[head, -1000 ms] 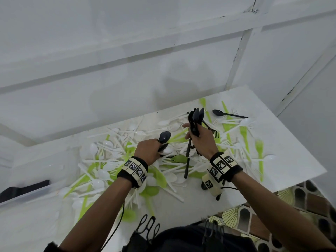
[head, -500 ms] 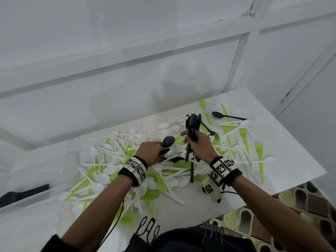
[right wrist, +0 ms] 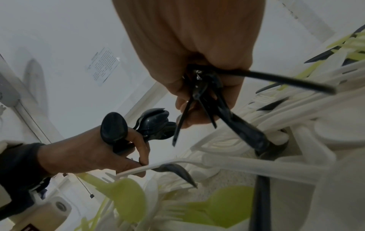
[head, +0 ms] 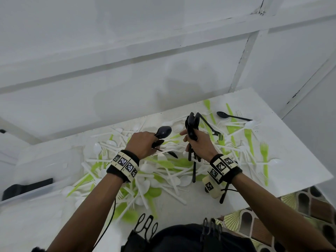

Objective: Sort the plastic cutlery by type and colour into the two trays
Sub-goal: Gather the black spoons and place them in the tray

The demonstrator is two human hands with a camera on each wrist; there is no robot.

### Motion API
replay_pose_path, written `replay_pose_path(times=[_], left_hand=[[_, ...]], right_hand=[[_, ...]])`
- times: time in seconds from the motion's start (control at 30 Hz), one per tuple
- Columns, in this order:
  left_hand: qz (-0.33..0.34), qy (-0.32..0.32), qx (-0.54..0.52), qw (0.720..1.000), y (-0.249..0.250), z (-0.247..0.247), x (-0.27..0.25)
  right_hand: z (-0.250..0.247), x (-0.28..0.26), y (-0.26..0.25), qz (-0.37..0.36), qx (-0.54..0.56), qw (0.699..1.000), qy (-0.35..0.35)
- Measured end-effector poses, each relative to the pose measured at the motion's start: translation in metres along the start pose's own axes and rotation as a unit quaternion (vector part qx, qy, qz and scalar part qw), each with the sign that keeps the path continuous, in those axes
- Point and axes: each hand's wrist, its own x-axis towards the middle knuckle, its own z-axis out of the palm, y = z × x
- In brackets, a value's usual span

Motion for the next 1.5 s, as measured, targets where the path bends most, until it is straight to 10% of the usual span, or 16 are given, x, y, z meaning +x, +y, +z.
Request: replay_pose_path(times=[0.83,1.0,1.37,1.43,1.5], left_hand=[[-0.129,0.060,-0.028,0.989,-0.016,-0.013,-0.046],[-0.097,0.132,-0.117,0.979,-0.010,-0.003,-0.044],[-0.052,0.069,-0.152,0.985,0.027,0.007,-0.033],[-0.049,0.044,-0.236,0.969,0.028,0.001,-0.034],[-0.054,-0.007,-0.455,0.889,0.032,-0.008,-0.038]], right_hand=[[0.016,-0.003,0.006,-0.043,-0.067,0.994,-0.074],[0.019,-0.004,0.000,-0.009,-0.037,0.998,-0.058],[0.021,-0.014,-0.030,-0.002,0.080,0.997,-0.001],[0.019,-0.015,-0.025,0.015,0.112,0.993,0.014],[0.018,-0.011,-0.019,0.039,0.143,0.988,0.033]])
